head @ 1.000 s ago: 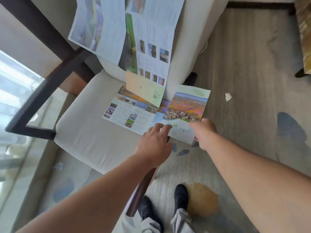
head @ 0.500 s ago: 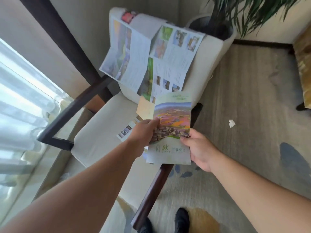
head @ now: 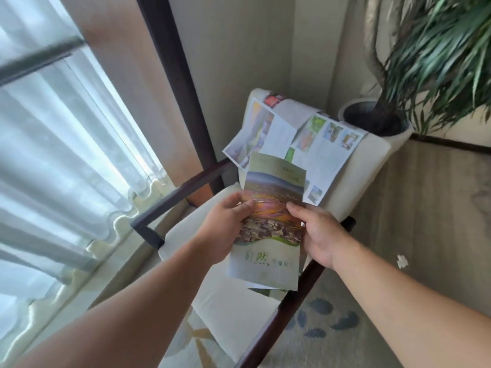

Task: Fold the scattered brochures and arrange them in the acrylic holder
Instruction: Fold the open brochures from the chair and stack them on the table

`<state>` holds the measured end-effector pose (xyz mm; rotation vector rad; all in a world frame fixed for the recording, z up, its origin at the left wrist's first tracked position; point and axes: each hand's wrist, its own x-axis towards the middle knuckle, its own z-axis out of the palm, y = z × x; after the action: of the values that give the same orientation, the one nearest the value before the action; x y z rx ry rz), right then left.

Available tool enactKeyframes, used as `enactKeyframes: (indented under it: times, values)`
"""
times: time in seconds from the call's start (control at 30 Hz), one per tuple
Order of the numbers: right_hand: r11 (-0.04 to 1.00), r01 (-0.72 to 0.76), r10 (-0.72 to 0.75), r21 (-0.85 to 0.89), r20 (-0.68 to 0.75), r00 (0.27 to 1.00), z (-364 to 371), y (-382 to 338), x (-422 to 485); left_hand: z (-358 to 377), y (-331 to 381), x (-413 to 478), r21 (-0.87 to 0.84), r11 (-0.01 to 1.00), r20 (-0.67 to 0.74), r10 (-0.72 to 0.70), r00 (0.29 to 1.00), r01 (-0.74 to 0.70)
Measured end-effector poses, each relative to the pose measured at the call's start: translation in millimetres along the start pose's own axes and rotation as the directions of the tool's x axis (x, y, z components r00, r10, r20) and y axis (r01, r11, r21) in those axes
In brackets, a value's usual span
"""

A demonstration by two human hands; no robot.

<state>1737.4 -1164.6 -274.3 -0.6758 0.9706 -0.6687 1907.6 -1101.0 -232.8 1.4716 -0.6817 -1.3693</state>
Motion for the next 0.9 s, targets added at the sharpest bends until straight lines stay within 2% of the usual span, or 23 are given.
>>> enactKeyframes:
  times: [0.17, 0.3, 0.37, 0.43, 0.57, 0.7, 0.8, 0.9]
  values:
    - [0.997, -0.071, 0.072, -0.027, 0.073, 0.995, 20.9, -8.8, -12.3, -8.9, 9.5, -24.8, -0.012, 0.999, -0.030, 0.036, 0.999, -0.036]
    - [0.976, -0.156, 0.178, -0.152, 0.143, 0.974, 27.3, -4.3, -23.1, -11.0, 17.0, -45.2, -0.145, 0.989, 0.066, 0.048, 0.997, -0.038]
    - [0.967, -0.196, 0.224, -0.163, 0.173, 0.959, 29.2, 1.1, -26.7, -11.3, 21.4, -51.5, -0.231, 0.973, 0.108, 0.047, 0.993, -0.021]
    - [0.965, -0.230, 0.253, -0.125, 0.207, 0.945, 32.2, 4.1, -29.4, -11.5, 24.8, -54.2, -0.243, 0.970, 0.111, 0.048, 0.993, -0.020]
    - [0.982, -0.189, 0.185, 0.001, 0.203, 0.962, 37.6, -0.6, -27.7, -13.0, 25.6, -55.7, -0.108, 0.993, 0.007, 0.053, 0.999, -0.052]
    - [0.997, -0.054, 0.062, -0.058, 0.142, 0.988, 37.3, -4.7, -20.3, -16.1, 20.1, -51.9, 0.209, 0.976, -0.156, 0.093, 0.983, -0.059]
    - [0.997, 0.010, 0.001, -0.075, 0.146, 0.989, 36.8, -10.0, -16.9, -16.2, 16.6, -50.3, 0.170, 0.985, -0.215, 0.070, 0.974, -0.033]
    - [0.984, 0.077, -0.044, -0.162, 0.198, 0.979, 38.6, -15.1, -19.4, -18.6, 17.0, -48.6, 0.082, 0.996, -0.148, -0.033, 0.988, 0.046]
